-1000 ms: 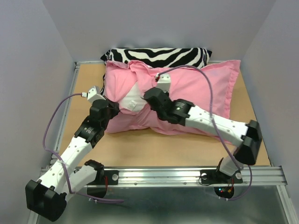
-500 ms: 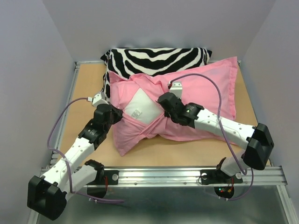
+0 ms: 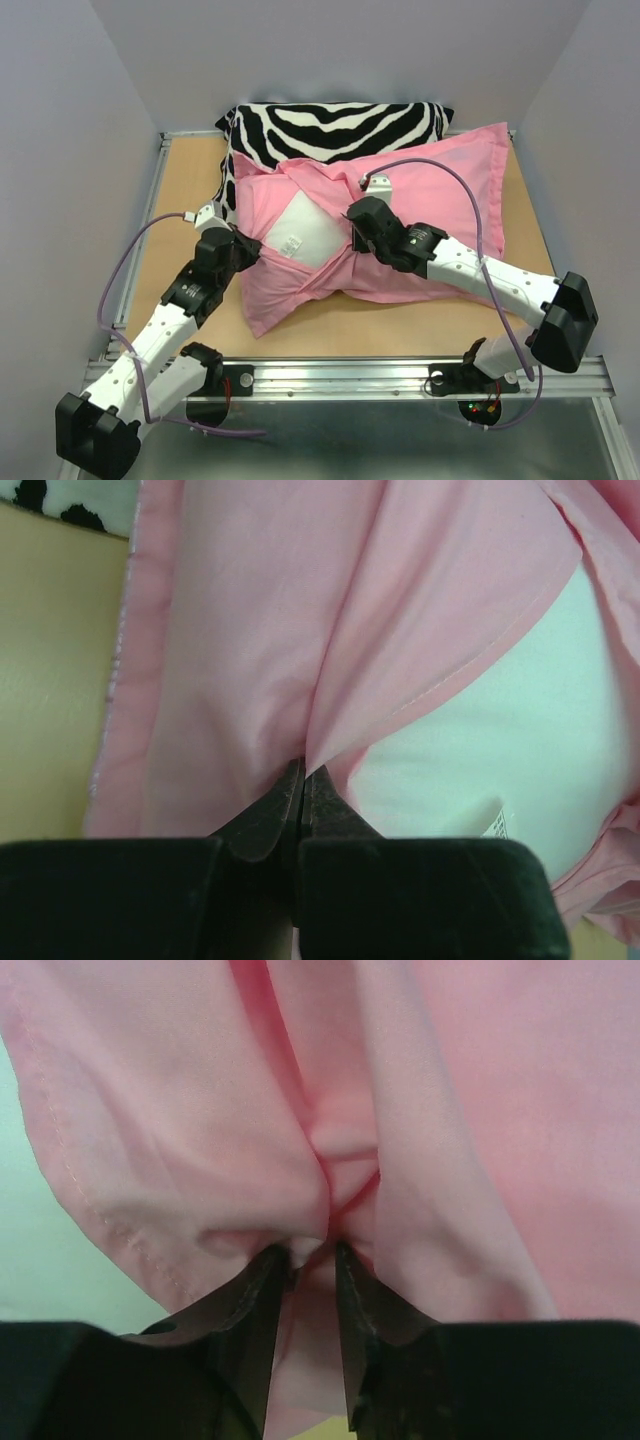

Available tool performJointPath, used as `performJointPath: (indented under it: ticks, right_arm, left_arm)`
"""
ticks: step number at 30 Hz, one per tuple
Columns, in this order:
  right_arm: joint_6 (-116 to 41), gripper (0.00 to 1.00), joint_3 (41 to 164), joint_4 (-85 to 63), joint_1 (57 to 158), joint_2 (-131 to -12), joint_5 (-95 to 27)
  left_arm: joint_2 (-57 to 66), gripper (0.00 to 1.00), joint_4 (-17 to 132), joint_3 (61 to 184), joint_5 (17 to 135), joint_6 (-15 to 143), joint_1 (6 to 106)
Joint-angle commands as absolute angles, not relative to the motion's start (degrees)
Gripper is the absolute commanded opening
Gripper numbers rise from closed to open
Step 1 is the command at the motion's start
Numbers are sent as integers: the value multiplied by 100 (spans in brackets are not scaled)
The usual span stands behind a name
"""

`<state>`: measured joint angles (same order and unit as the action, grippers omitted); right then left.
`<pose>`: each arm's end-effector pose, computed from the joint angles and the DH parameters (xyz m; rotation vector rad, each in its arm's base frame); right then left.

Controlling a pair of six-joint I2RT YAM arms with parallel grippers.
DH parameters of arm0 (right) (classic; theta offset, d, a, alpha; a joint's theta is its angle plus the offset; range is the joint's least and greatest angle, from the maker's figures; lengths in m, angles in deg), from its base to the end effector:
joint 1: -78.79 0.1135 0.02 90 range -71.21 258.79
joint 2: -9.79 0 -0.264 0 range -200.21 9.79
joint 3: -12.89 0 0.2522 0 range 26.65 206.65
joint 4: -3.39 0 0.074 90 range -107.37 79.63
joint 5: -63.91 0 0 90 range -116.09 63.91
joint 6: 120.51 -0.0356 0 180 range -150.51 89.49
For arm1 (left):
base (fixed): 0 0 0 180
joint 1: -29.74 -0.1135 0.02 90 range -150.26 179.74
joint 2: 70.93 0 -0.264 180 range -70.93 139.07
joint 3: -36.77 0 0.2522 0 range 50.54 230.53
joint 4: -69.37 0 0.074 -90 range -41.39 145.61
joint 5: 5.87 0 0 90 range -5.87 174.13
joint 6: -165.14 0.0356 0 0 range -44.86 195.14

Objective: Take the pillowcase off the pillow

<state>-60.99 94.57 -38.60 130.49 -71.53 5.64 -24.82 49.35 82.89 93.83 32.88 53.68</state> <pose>0.2070 0.2319 0.3068 -0.1267 2.1729 0.1748 0.1776 -0.0723 0.2665 -0.4269 1.9164 -0.6100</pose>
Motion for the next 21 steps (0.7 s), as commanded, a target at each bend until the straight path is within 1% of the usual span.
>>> performJointPath:
  ticks: [1,6,7,11,12,17,21]
  right_arm:
    - [-5882,37,9748,-3674,13021,-6957,424]
    - [-5846,48,9994,-3674,13029,-6913,222]
    - [-5837,52,10021,-3674,13029,-6896,213]
    - [-5689,60,10100,-3674,13029,-6738,90]
    - [-5636,63,10153,-3674,13029,-6720,-85]
    - [-5179,67,10372,-3507,13117,-6886,-876]
    - [-5090,69,10680,-3507,13407,-7334,-772]
  left_arm:
    - [-2725,0,4639,8498,9371,3506,5347]
    - [-2760,0,4515,8692,9345,3638,5347]
    - [-2778,0,4515,8692,9301,3647,5347]
    - [-2874,0,4515,8754,9275,3700,5347]
    - [-2866,0,4533,8780,9266,3708,5347]
    - [-2883,0,4603,8894,9178,3761,5347]
    - [-2866,0,4577,8991,9169,3831,5347]
